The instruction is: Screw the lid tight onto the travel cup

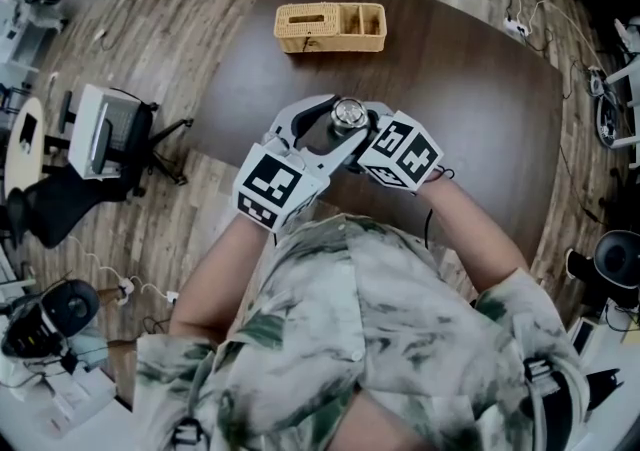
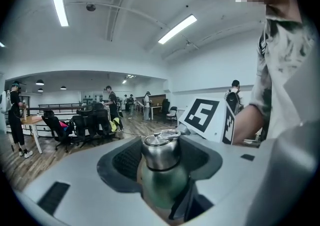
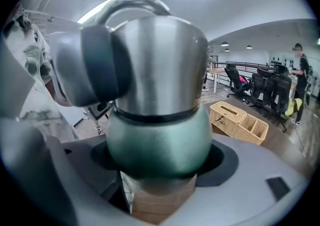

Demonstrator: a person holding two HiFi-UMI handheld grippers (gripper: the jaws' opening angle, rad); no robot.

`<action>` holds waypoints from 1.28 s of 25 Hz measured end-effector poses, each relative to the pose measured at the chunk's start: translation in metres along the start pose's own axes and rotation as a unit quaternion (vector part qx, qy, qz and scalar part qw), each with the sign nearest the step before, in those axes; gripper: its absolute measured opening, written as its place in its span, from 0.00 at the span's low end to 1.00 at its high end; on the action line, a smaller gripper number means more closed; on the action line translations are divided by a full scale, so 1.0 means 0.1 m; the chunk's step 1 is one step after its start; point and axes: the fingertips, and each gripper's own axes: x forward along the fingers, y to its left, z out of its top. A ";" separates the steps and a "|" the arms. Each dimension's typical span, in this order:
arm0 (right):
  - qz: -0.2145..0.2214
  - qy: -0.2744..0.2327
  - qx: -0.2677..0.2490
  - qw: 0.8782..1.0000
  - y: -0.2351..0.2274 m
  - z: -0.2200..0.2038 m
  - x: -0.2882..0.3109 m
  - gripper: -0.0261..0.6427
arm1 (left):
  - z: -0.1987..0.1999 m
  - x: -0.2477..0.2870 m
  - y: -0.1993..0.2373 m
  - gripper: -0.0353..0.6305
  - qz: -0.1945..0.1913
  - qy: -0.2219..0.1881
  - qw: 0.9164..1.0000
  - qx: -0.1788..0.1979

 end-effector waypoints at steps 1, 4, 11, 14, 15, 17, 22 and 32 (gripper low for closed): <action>0.002 -0.001 -0.002 1.000 0.01 0.00 0.00 0.64 | 0.00 0.00 -0.01 0.42 -0.008 -0.002 1.000 0.002; 0.009 -0.003 -0.009 1.000 0.03 0.00 -0.03 0.64 | 0.02 -0.02 -0.04 0.42 -0.032 -0.007 0.999 0.008; 0.028 -0.001 -0.030 0.999 0.07 0.01 -0.06 0.64 | 0.03 -0.04 -0.07 0.42 -0.085 -0.013 0.996 0.015; 0.031 0.000 -0.029 0.999 0.08 -0.05 -0.08 0.64 | -0.02 -0.03 -0.09 0.41 -0.093 -0.012 0.996 0.011; 0.031 -0.001 -0.024 0.999 0.07 -0.06 -0.08 0.64 | -0.02 -0.02 -0.09 0.41 -0.090 -0.012 0.996 0.007; 0.027 -0.002 -0.010 1.000 0.04 -0.07 -0.07 0.64 | -0.02 0.01 -0.07 0.42 -0.068 -0.009 0.998 -0.001; 0.006 -0.003 0.010 1.000 -0.03 -0.04 -0.01 0.64 | -0.01 0.04 0.02 0.42 0.006 -0.006 1.000 -0.019; 0.001 -0.005 0.002 1.000 -0.02 0.02 0.05 0.64 | -0.04 0.01 0.07 0.43 0.007 -0.006 1.000 -0.020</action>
